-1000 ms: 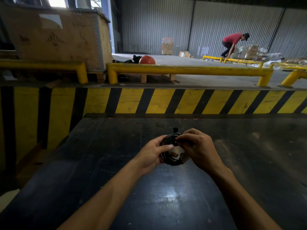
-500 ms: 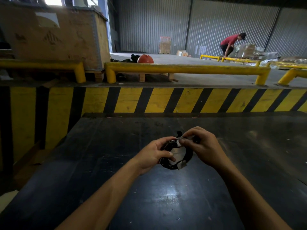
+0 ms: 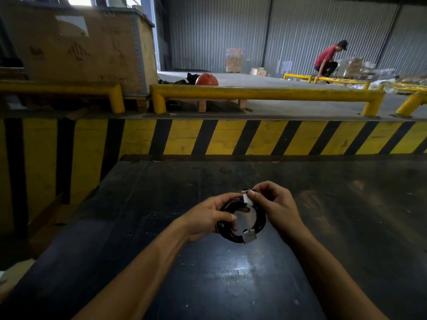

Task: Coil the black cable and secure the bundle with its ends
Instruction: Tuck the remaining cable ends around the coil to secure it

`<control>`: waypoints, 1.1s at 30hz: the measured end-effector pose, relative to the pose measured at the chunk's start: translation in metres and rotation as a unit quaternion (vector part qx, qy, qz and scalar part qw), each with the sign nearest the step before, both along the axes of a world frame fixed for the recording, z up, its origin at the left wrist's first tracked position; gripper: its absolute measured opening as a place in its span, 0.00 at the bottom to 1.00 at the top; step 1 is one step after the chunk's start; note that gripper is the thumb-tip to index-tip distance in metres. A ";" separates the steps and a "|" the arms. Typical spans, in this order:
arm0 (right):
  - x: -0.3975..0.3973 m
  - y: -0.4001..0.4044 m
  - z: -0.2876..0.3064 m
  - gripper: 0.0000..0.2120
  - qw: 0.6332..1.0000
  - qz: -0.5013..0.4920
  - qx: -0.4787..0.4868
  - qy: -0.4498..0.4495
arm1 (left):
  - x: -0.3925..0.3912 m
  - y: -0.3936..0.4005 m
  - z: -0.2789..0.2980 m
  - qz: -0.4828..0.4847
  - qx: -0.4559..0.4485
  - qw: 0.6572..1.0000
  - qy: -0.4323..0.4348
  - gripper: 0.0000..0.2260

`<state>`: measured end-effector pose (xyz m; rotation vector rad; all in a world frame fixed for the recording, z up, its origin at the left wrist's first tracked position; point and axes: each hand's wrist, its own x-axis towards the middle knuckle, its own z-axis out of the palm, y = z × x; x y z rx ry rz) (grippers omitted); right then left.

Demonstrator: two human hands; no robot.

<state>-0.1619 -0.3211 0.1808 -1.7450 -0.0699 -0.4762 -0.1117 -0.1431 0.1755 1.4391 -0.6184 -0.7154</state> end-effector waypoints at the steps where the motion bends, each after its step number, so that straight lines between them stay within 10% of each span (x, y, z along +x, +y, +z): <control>1: 0.001 0.002 -0.001 0.00 1.000 -0.011 -0.005 -0.009 | 0.001 0.002 0.001 -0.003 0.001 1.000 0.009 0.22; 13: 0.010 -0.007 -0.028 0.12 0.976 -0.085 0.196 0.046 | 0.005 -0.011 -0.053 0.104 -0.116 0.974 0.163 0.23; 33: 0.058 -0.061 -0.229 0.11 0.911 -0.042 0.045 0.408 | 0.059 -0.066 -0.201 0.187 0.324 0.920 0.118 0.09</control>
